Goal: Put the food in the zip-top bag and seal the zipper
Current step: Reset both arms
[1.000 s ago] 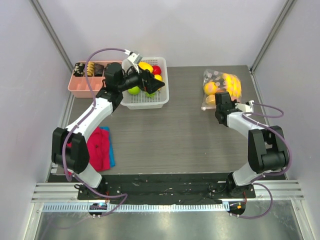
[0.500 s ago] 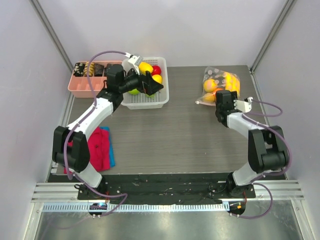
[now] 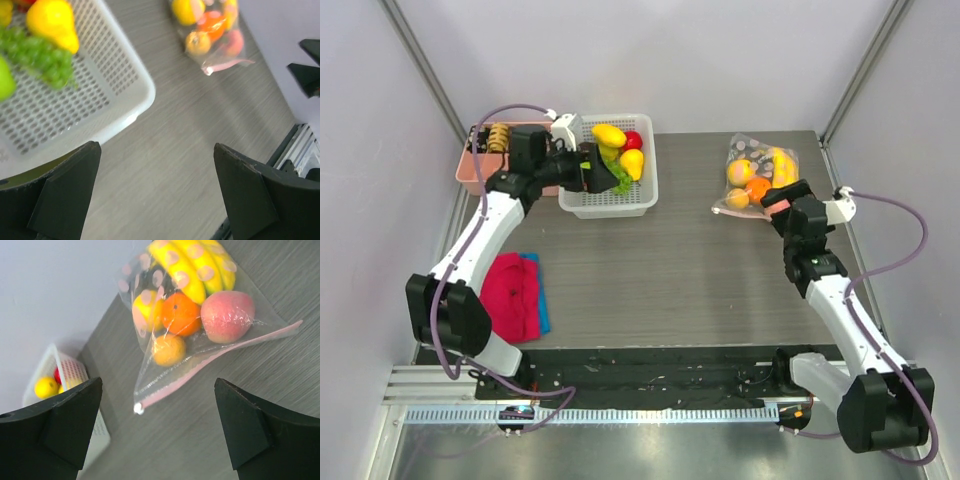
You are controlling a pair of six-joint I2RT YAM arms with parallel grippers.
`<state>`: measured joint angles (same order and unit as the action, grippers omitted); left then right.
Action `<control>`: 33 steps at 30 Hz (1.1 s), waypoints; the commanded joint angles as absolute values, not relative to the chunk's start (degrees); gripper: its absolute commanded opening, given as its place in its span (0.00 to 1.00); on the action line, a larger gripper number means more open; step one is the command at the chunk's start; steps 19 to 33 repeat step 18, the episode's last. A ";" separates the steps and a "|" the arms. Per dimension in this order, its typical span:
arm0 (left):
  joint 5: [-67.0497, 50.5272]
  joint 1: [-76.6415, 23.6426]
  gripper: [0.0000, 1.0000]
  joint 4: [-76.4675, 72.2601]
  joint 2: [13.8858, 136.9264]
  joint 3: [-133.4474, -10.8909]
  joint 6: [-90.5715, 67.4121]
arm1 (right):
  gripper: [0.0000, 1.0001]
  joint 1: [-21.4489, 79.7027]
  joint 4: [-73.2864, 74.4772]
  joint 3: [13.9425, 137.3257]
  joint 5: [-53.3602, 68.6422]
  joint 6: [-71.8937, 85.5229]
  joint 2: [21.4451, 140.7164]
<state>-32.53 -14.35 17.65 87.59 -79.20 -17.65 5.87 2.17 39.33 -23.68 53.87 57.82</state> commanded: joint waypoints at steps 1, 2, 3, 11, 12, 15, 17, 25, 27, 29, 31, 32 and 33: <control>-31.64 -11.35 1.00 44.18 89.46 -89.62 -9.07 | 1.00 4.57 5.44 42.88 -10.74 32.73 54.85; -31.21 -10.73 1.00 49.86 89.65 -90.52 -7.92 | 1.00 4.57 6.49 44.11 -9.16 28.08 54.84; -28.68 -9.85 1.00 51.23 89.56 -90.70 -6.95 | 1.00 4.57 8.85 44.64 -7.57 25.95 54.67; -13.72 -9.14 1.00 51.07 78.86 -77.80 1.30 | 1.00 4.31 17.93 45.70 1.30 17.68 51.69; -13.28 -9.23 1.00 50.72 77.97 -76.48 1.84 | 1.00 4.31 18.36 45.70 2.54 17.32 51.33; -10.73 -9.14 1.00 49.92 75.95 -72.96 2.81 | 1.00 4.31 19.51 45.97 7.55 16.96 50.19; -10.02 -9.14 1.00 49.40 74.97 -71.64 4.04 | 1.00 4.39 20.03 46.05 10.01 16.44 49.83; -9.85 -9.23 1.00 49.05 73.75 -70.85 4.48 | 1.00 4.48 20.21 46.14 10.72 15.83 49.83; -9.85 -9.23 1.00 49.05 73.75 -70.85 4.48 | 1.00 4.48 20.21 46.14 10.72 15.83 49.83; -9.85 -9.23 1.00 49.05 73.75 -70.85 4.48 | 1.00 4.48 20.21 46.14 10.72 15.83 49.83; -9.85 -9.23 1.00 49.05 73.75 -70.85 4.48 | 1.00 4.48 20.21 46.14 10.72 15.83 49.83; -9.85 -9.23 1.00 49.05 73.75 -70.85 4.48 | 1.00 4.48 20.21 46.14 10.72 15.83 49.83; -9.85 -9.23 1.00 49.05 73.75 -70.85 4.48 | 1.00 4.48 20.21 46.14 10.72 15.83 49.83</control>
